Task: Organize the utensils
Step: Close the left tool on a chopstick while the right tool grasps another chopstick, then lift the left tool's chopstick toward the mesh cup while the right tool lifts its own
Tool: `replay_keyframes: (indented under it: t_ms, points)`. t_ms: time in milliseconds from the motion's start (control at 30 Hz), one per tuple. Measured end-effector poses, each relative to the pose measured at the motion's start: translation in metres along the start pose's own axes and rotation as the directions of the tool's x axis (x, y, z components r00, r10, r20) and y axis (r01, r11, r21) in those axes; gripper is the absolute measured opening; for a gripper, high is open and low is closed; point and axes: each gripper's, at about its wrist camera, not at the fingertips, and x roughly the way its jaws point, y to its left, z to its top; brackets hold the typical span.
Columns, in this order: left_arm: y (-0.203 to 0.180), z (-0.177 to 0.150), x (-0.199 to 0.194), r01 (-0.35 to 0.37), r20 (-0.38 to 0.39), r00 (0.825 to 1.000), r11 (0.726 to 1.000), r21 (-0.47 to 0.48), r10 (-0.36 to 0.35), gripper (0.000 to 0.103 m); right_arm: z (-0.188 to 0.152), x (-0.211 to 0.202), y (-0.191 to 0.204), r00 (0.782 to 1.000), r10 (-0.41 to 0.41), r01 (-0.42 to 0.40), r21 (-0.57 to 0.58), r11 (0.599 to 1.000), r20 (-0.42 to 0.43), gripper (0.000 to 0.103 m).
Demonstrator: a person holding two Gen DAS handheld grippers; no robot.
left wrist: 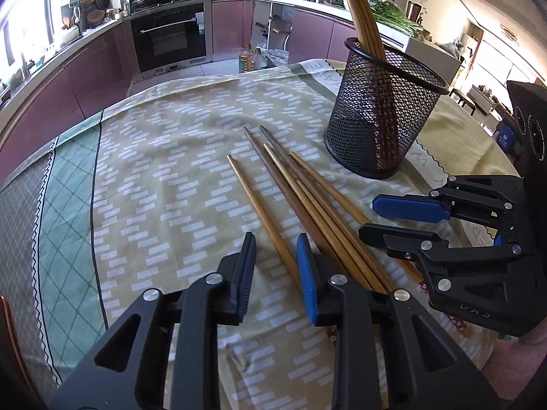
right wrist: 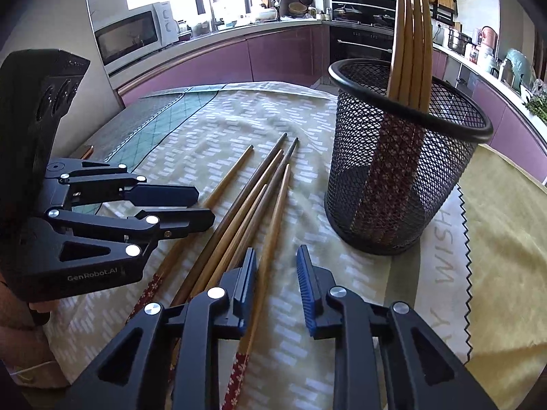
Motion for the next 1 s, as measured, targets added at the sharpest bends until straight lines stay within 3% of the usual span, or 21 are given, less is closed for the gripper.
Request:
replay_keyframes:
  t_ms: [133, 200, 367, 600, 1000]
  points:
    - [0.002, 0.0, 0.001, 0.0, 0.005, 1.0, 1.0, -0.02, 0.0, 0.016, 0.003, 0.002, -0.002, 1.0, 0.004, -0.004, 0.013, 1.0, 0.002, 0.016]
    - [0.004, -0.001, 0.0, 0.005, 0.01, 1.0, 0.999, -0.036, -0.004, 0.015, 0.002, 0.001, -0.004, 1.0, 0.012, -0.012, 0.026, 1.0, 0.004, 0.009]
    - [0.005, -0.005, -0.006, 0.009, 0.035, 0.999, 0.997, -0.073, -0.006, 0.009, 0.0, -0.002, -0.011, 1.0, 0.025, -0.026, 0.063, 0.998, 0.017, 0.006]
    - [0.003, -0.014, -0.023, 0.04, 0.077, 0.996, 0.997, -0.067, -0.035, 0.008, -0.003, -0.017, -0.009, 0.994, 0.091, -0.094, 0.052, 0.994, 0.056, 0.006]
    - [-0.006, -0.018, -0.015, 0.06, 0.026, 0.998, 0.998, -0.007, -0.06, 0.01, -0.002, -0.007, 0.001, 0.994, 0.105, -0.106, 0.022, 0.994, 0.011, 0.006]
